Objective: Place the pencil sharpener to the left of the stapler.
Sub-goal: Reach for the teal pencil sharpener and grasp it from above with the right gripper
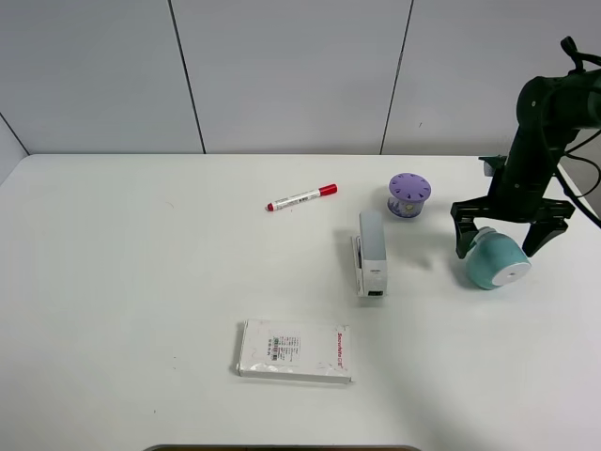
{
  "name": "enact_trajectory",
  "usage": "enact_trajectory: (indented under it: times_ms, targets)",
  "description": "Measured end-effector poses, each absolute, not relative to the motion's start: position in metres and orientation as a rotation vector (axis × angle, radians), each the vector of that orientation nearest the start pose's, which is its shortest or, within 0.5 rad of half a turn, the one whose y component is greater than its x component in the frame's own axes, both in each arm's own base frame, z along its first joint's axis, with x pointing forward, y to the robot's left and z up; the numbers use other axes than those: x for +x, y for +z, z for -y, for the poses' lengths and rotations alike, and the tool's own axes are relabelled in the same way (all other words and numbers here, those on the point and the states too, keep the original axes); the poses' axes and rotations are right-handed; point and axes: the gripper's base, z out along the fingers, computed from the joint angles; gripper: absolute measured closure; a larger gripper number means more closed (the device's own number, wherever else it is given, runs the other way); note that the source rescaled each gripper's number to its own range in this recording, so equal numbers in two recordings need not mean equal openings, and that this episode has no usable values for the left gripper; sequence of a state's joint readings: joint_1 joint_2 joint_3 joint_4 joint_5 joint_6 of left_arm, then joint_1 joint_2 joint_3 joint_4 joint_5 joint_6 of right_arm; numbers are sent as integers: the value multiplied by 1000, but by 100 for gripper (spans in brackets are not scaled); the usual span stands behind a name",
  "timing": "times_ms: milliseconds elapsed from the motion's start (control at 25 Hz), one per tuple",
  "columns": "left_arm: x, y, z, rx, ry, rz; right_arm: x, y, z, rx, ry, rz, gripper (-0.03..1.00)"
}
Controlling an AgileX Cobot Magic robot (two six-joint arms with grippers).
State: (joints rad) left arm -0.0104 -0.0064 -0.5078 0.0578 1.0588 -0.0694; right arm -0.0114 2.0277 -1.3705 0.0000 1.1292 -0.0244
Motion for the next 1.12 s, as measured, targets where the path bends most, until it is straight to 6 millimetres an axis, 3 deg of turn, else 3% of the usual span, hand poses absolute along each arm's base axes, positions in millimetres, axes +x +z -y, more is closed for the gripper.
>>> enact_trajectory:
  times_ms: [920,1120]
  targets:
    - [-7,280,-5,-63,19,-2026,374,116,4,-46,8,-3339,1]
    - [-7,280,-5,-63,19,-2026,376,112,4,-47,8,-3326,11]
